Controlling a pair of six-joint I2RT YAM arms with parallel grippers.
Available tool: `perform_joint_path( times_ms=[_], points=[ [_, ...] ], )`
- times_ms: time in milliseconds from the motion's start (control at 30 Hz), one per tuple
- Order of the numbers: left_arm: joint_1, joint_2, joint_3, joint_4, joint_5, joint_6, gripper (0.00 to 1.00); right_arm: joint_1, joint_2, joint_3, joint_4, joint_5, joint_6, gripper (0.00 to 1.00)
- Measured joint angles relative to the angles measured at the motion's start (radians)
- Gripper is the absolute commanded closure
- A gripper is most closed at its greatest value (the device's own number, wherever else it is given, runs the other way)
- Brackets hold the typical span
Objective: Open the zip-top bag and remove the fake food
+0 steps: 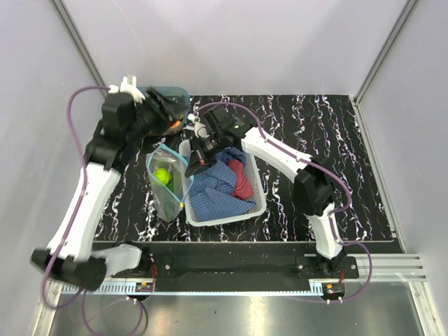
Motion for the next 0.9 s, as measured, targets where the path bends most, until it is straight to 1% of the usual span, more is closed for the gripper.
perform_joint_path(
  times_ms=[33,133,167,267,367,467,533,567,600,667,767,900],
  points=[
    [-0.046,-0.056,-0.029,-0.003,-0.007,0.029,0.6,0.004,0.01,0.024,-0.013,0.001,-0.001,1.0],
    [-0.148,-0.18,-0.091,-0.073,-0.042,0.106,0.66,0.016,0.03,0.081,-0.037,0.002,-0.001,1.0],
    [-0.164,-0.206,-0.108,-0.107,-0.067,0.134,0.7,0.019,0.034,0.098,-0.045,0.002,-0.001,1.0],
    [-0.182,-0.248,-0.14,-0.212,-0.144,0.206,0.73,0.028,0.04,0.136,-0.067,0.001,0.0,1.0],
    [-0.184,-0.254,-0.171,-0.303,-0.198,0.293,0.75,0.034,0.052,0.172,-0.08,0.001,0.0,1.0],
    [-0.184,-0.217,-0.181,-0.376,-0.224,0.352,0.85,0.041,0.068,0.196,-0.097,0.002,0.0,1.0],
    [-0.184,-0.171,-0.181,-0.414,-0.247,0.374,0.86,0.046,0.077,0.203,-0.108,0.002,-0.001,1.0],
    [-0.184,-0.15,-0.181,-0.432,-0.256,0.38,0.9,0.048,0.08,0.206,-0.114,0.002,-0.001,1.0],
    [-0.184,-0.126,-0.183,-0.455,-0.264,0.39,0.95,0.05,0.084,0.207,-0.121,0.003,-0.002,1.0],
    [-0.184,-0.111,-0.201,-0.482,-0.275,0.403,0.96,0.051,0.085,0.207,-0.131,0.003,-0.002,1.0],
    [-0.185,-0.135,-0.224,-0.51,-0.277,0.41,0.93,0.051,0.085,0.208,-0.132,0.003,-0.003,1.0],
    [-0.185,-0.217,-0.258,-0.523,-0.277,0.42,0.84,0.051,0.085,0.21,-0.137,0.003,-0.003,1.0]
  ],
)
